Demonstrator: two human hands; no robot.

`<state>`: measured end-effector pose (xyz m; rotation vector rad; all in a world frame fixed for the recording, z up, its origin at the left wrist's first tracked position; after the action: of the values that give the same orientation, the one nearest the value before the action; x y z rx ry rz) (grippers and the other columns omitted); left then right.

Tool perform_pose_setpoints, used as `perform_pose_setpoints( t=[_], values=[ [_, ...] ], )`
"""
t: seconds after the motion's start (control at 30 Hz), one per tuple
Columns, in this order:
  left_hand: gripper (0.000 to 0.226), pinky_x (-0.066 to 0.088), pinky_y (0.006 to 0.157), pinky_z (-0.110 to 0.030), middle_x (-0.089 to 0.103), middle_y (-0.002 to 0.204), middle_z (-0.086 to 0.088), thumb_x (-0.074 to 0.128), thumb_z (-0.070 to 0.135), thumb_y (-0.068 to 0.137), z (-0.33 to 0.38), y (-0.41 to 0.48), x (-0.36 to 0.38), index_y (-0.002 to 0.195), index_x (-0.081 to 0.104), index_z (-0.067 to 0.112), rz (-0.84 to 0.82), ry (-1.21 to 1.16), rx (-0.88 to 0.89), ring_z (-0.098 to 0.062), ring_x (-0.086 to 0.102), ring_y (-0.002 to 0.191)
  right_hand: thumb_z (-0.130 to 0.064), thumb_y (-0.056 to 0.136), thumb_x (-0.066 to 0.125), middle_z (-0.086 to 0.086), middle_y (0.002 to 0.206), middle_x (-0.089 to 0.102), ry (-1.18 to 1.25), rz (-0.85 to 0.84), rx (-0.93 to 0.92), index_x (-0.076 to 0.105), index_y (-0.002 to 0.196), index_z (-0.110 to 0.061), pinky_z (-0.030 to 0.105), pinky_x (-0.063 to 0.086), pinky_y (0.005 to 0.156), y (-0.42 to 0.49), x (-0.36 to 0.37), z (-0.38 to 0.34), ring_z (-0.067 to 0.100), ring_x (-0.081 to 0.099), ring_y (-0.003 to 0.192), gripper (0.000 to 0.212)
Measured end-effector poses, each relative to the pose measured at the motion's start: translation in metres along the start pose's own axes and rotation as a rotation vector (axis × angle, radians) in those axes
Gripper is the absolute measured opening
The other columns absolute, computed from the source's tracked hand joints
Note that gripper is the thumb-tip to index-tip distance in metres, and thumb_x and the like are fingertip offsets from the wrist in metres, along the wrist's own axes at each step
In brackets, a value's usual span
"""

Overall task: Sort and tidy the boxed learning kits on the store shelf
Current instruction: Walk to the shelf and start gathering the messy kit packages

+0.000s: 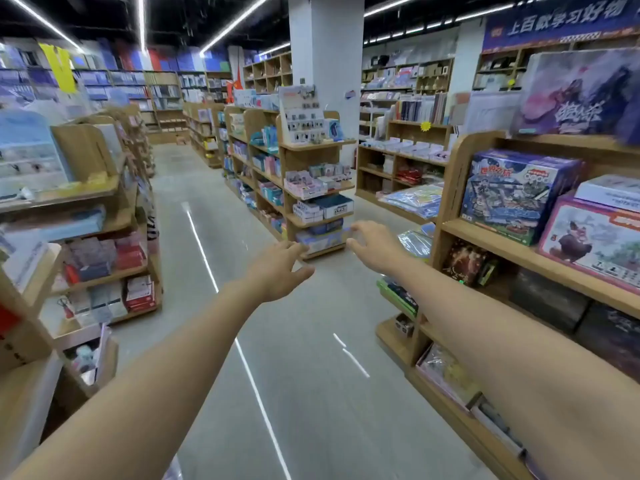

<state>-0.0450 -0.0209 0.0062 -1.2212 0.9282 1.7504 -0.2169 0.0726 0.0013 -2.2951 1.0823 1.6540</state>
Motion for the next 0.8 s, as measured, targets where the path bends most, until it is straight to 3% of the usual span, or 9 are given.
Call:
perform_pose_setpoints(
  t=[0.17,0.4,0.8],
  values=[
    [0.053,0.033,0.109,-0.037,0.038,0.149,-0.002,0.043,0.044,0.097,-0.026,0.033,0.034,0.145,0.035,0.022,-0.026,0.062,-0.005,-0.022,0.037,0.134,-0.028,0.096,0.049,0.009,0.134,0.056,0.014,-0.005,-0.023,0.054,0.131,-0.012,0.042,0.041,0.101,0.031,0.044,0.01,0.029,0.05,0.123,0.039],
    [0.055,0.027,0.111,-0.035,0.036,0.15,0.0,0.042,0.046,0.097,-0.057,0.122,0.047,0.146,0.034,0.022,0.072,0.092,0.012,-0.02,0.032,0.138,-0.029,0.096,0.049,0.007,0.133,0.056,0.134,0.092,-0.081,0.052,0.134,-0.014,0.042,0.041,0.101,0.124,0.082,0.032,0.024,0.051,0.122,0.041],
    [0.054,0.03,0.11,-0.038,0.038,0.149,-0.002,0.044,0.045,0.096,-0.153,0.344,0.049,0.145,0.036,0.023,0.118,0.054,-0.11,-0.022,0.033,0.137,-0.03,0.095,0.052,0.007,0.128,0.06,0.202,-0.002,-0.143,0.054,0.131,-0.014,0.041,0.045,0.096,0.354,0.149,0.083,0.024,0.055,0.116,0.039]
  ],
)
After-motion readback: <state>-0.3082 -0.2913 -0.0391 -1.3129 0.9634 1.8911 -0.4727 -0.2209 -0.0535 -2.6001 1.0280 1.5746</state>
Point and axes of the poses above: each hand's wrist, its own y-axis towards the middle knuckle, its own x-axis out of the palm, z = x × y, the point moved 5 cm from there along y, towards the middle knuckle
